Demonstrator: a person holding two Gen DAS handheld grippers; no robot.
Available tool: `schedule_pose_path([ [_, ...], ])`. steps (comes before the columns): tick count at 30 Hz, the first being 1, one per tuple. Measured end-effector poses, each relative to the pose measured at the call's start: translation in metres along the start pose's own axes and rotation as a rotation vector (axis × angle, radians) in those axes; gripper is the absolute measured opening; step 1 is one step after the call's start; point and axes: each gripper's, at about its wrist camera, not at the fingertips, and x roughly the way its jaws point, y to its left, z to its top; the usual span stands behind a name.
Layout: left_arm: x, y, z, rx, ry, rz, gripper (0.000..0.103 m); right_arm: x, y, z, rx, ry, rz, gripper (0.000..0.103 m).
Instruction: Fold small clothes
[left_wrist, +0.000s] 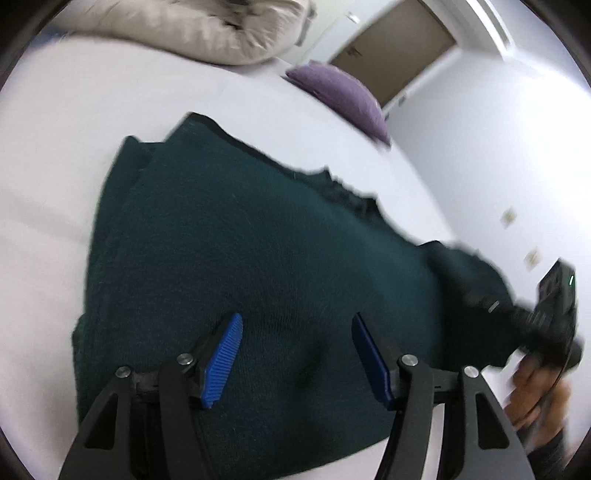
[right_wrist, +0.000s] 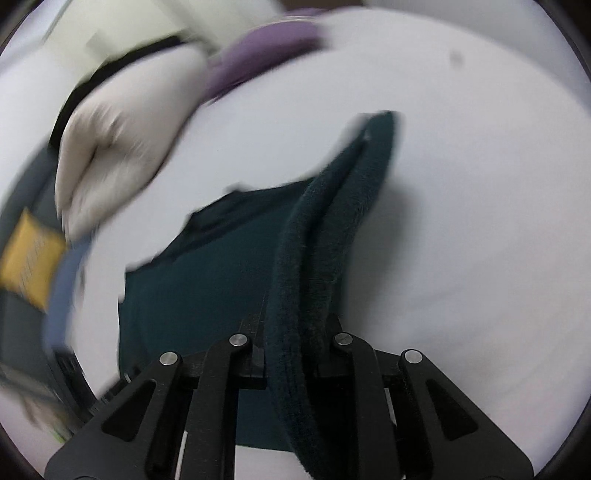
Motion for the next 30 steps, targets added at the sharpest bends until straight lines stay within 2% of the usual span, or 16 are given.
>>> schedule_pose_path([
  [2, -0.011, 0.008, 0.006, -0.055, -0.037, -0.036, 0.073, 0.010, 0.059, -0.014, -0.178, 0.028, -0.005, 0.013],
  [4, -0.015, 0.015, 0.013, -0.114, -0.040, -0.102, 0.075, 0.029, 0.105, -0.030, -0.321, 0.071, -0.017, 0.013],
  [6, -0.015, 0.015, 0.021, -0.136, -0.025, -0.157, 0.079, 0.050, 0.129, -0.044, -0.399, 0.114, -0.022, 0.013],
  [8, -0.013, 0.011, 0.029, -0.141, -0.019, -0.178, 0.084, 0.061, 0.143, -0.054, -0.445, 0.128, -0.038, 0.013],
  [11, -0.002, 0.003, 0.040, -0.151, 0.012, -0.191, 0.087, 0.064, 0.154, -0.062, -0.516, 0.099, -0.102, 0.013],
  [12, 0.004, -0.001, 0.043, -0.152, 0.034, -0.205, 0.090, 0.063, 0.158, -0.063, -0.535, 0.091, -0.118, 0.013],
  [16, 0.028, -0.014, 0.051, -0.171, 0.113, -0.255, 0.091, 0.061, 0.168, -0.074, -0.610, 0.062, -0.163, 0.015],
  [20, 0.053, -0.026, 0.054, -0.160, 0.196, -0.213, 0.090, 0.055, 0.172, -0.085, -0.642, 0.043, -0.140, 0.029],
  [22, 0.063, -0.037, 0.053, -0.134, 0.227, -0.202, 0.078, 0.046, 0.172, -0.091, -0.668, 0.035, -0.118, 0.035],
  [24, 0.074, -0.047, 0.048, -0.104, 0.266, -0.192, 0.055, 0.031, 0.168, -0.100, -0.692, 0.022, -0.095, 0.038],
  [25, 0.079, -0.051, 0.045, -0.093, 0.286, -0.187, 0.051, 0.024, 0.163, -0.105, -0.691, 0.017, -0.080, 0.038],
  [27, 0.089, -0.057, 0.039, -0.066, 0.303, -0.150, 0.032, 0.002, 0.148, -0.112, -0.643, 0.014, 0.004, 0.038],
  [30, 0.092, -0.053, 0.035, -0.076, 0.304, -0.155, 0.018, -0.024, 0.122, -0.118, -0.553, 0.006, 0.111, 0.039],
])
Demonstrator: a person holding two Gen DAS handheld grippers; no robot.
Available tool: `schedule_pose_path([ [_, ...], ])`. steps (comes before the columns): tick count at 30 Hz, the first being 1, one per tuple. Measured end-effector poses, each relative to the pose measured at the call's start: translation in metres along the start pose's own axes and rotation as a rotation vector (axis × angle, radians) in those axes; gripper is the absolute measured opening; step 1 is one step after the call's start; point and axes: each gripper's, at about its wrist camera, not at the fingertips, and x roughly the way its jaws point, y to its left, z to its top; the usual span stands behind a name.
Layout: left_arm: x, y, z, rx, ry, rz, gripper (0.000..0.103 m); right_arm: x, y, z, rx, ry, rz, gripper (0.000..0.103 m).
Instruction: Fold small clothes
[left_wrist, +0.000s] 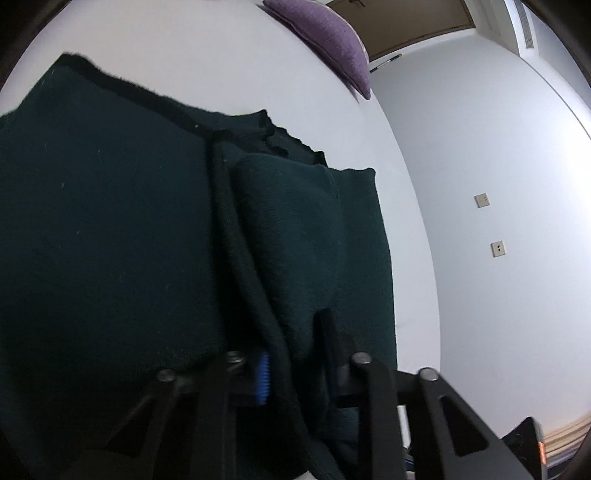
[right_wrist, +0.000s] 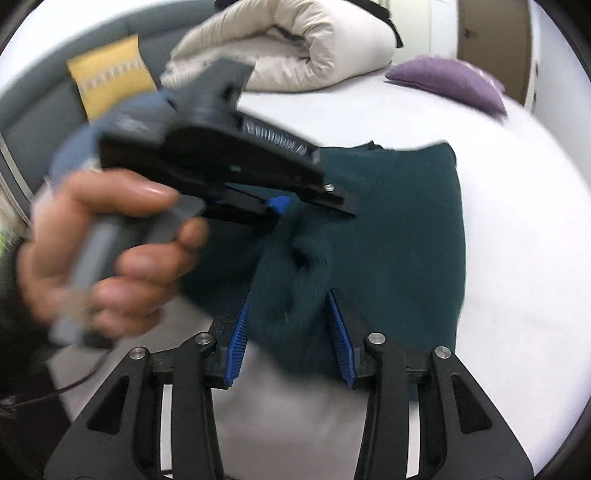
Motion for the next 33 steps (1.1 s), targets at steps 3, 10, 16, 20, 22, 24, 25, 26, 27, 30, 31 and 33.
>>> schedule_pose_path([
  [3, -0.005, 0.003, 0.003, 0.002, -0.012, -0.011, 0.013, -0.024, -0.021, -0.018, 0.111, -0.056, 0.090, 0.040],
  [10, -0.047, 0.011, 0.001, 0.016, -0.066, -0.033, 0.012, -0.058, -0.089, -0.026, 0.350, -0.158, 0.066, 0.041],
  [16, -0.101, 0.045, 0.012, 0.016, -0.118, 0.017, 0.012, -0.040, -0.094, -0.016, 0.295, -0.136, 0.013, 0.041],
  [20, -0.132, 0.075, 0.019, -0.016, -0.159, 0.046, 0.012, 0.005, -0.072, 0.007, 0.225, -0.099, 0.004, 0.041],
  [22, -0.140, 0.087, 0.021, -0.027, -0.166, 0.052, 0.012, 0.023, -0.057, 0.015, 0.183, -0.079, -0.007, 0.041],
  [24, -0.142, 0.095, 0.022, -0.030, -0.166, 0.053, 0.012, 0.039, -0.042, 0.020, 0.143, -0.061, -0.009, 0.041],
  [25, -0.142, 0.095, 0.022, -0.030, -0.169, 0.054, 0.012, 0.048, -0.032, 0.018, 0.128, -0.047, -0.018, 0.043],
  [26, -0.142, 0.098, 0.021, -0.030, -0.175, 0.055, 0.012, 0.054, -0.027, 0.019, 0.119, -0.042, -0.031, 0.043],
  [27, -0.140, 0.100, 0.020, -0.032, -0.179, 0.055, 0.011, 0.060, -0.022, 0.019, 0.109, -0.039, -0.047, 0.045],
  [30, -0.137, 0.115, 0.016, -0.060, -0.194, 0.038, 0.011, 0.061, -0.010, 0.012, 0.122, -0.051, -0.051, 0.053],
  [31, -0.141, 0.123, 0.013, -0.072, -0.195, 0.036, 0.011, 0.063, -0.004, 0.014, 0.121, -0.053, -0.047, 0.055],
  [33, -0.141, 0.134, 0.007, -0.099, -0.207, 0.029, 0.011, 0.067, 0.005, 0.015, 0.095, -0.051, -0.060, 0.055],
])
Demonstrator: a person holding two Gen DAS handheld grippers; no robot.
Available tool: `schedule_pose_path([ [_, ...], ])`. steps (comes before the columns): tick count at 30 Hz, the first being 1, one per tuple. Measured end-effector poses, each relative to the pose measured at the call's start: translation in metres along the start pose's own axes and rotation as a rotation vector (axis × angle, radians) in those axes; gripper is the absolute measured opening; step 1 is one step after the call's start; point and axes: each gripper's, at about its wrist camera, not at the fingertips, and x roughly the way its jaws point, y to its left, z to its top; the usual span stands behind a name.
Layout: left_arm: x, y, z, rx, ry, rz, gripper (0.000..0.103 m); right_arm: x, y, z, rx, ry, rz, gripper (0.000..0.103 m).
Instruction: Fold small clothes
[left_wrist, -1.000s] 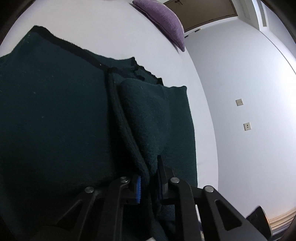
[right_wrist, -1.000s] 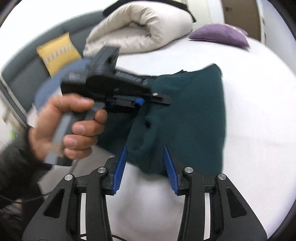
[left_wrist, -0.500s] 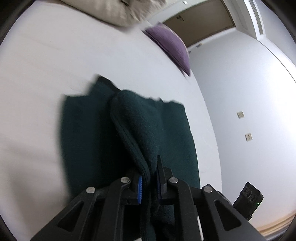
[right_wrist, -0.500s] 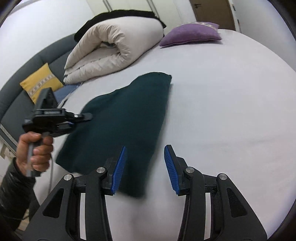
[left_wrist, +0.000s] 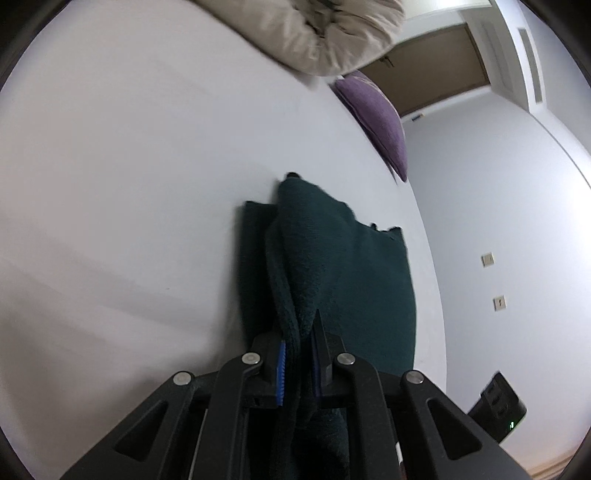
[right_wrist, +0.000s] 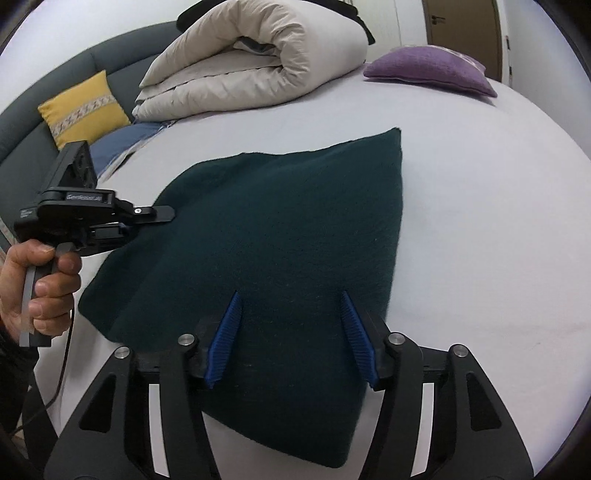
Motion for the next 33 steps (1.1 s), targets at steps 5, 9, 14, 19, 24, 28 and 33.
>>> schedule_pose_path([
  [5, 0.007, 0.001, 0.003, -0.032, -0.024, 0.010, 0.019, 0.005, 0.017, -0.007, -0.041, 0.012, -0.039, 0.056],
  [9, -0.034, -0.024, -0.004, 0.075, -0.148, 0.184, 0.022, -0.001, 0.010, -0.005, 0.002, 0.006, -0.005, 0.056],
  [14, -0.051, -0.093, -0.028, 0.310, -0.224, 0.232, 0.022, -0.026, -0.020, 0.007, 0.199, -0.064, 0.168, 0.056],
  [19, -0.001, -0.091, -0.047, 0.363, -0.127, 0.310, 0.022, -0.025, -0.037, 0.005, 0.348, -0.034, 0.417, 0.056],
  [24, 0.005, -0.055, -0.045, 0.308, -0.134, 0.279, 0.011, 0.014, -0.061, -0.024, 0.455, 0.128, 0.513, 0.044],
  [28, 0.004, -0.053, -0.045, 0.324, -0.138, 0.268, 0.011, 0.001, -0.063, -0.029, 0.489, 0.086, 0.610, 0.046],
  [33, 0.002, -0.048, -0.051, 0.334, -0.147, 0.257, 0.011, 0.019, -0.048, -0.046, 0.423, 0.193, 0.612, 0.045],
])
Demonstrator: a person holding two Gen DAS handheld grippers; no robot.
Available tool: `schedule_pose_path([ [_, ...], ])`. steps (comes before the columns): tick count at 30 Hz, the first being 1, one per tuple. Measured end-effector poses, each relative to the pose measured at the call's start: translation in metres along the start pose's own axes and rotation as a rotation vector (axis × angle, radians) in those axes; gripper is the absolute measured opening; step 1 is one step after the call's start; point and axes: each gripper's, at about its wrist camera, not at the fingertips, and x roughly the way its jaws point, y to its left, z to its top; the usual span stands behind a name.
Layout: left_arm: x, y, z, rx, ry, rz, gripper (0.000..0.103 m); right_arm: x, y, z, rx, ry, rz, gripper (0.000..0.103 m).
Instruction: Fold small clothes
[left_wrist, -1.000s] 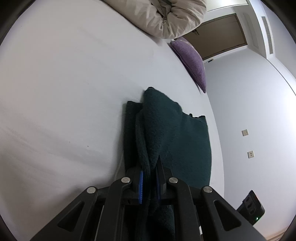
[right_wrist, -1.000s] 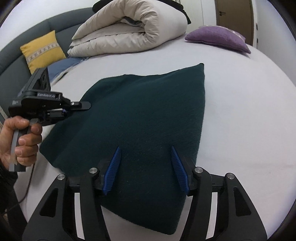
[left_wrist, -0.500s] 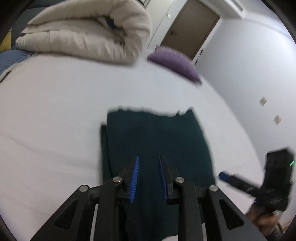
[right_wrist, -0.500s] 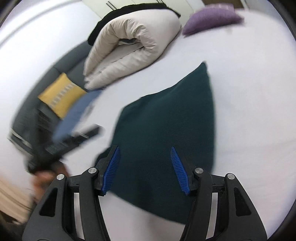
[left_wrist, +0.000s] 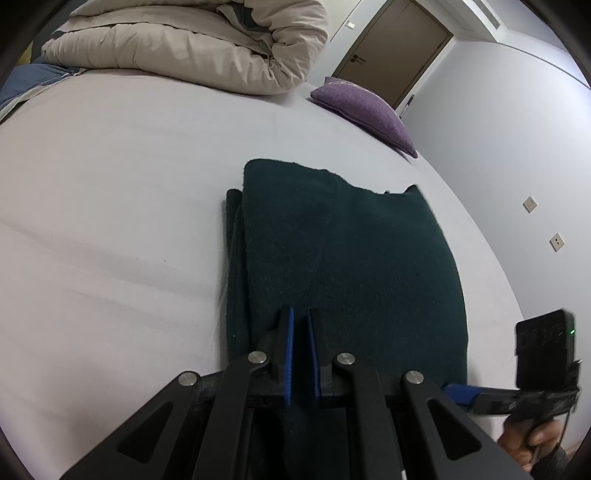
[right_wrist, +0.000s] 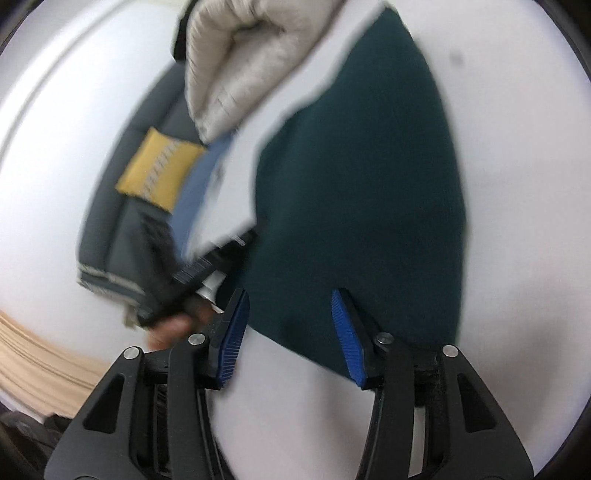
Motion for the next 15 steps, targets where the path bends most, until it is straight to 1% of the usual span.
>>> schedule_pose_path([
  [2, 0.001, 0.001, -0.001, 0.010, 0.000, -0.002, 0.011, 0.000, -0.005, -0.006, -0.013, 0.007, 0.009, 0.045],
  [4, 0.001, 0.003, 0.000, 0.010, 0.002, -0.012, 0.011, -0.008, -0.007, -0.009, 0.004, 0.037, 0.013, 0.045],
  [7, 0.001, 0.004, -0.001, -0.013, -0.006, -0.025, 0.011, -0.024, -0.002, -0.009, -0.027, 0.036, -0.045, 0.045],
  [8, 0.001, 0.004, 0.000, -0.026, -0.008, -0.034, 0.011, -0.032, 0.000, -0.005, -0.034, 0.013, -0.054, 0.047],
  [10, -0.003, 0.004, 0.001, -0.047, -0.008, -0.038, 0.011, -0.051, 0.007, 0.013, -0.029, -0.042, -0.033, 0.047],
  [12, -0.009, -0.003, 0.006, -0.032, -0.008, -0.006, 0.012, -0.059, 0.013, 0.035, -0.024, -0.088, -0.008, 0.047],
  [13, -0.012, -0.007, 0.009, -0.022, -0.015, 0.019, 0.012, -0.058, 0.016, 0.048, -0.035, -0.093, -0.003, 0.047],
  [14, -0.017, -0.012, 0.014, -0.007, -0.031, 0.051, 0.021, -0.057, 0.019, 0.058, -0.044, -0.093, -0.004, 0.047],
  [15, -0.024, -0.020, 0.019, 0.011, -0.064, 0.082, 0.034, -0.049, 0.023, 0.073, -0.053, -0.086, -0.005, 0.047],
])
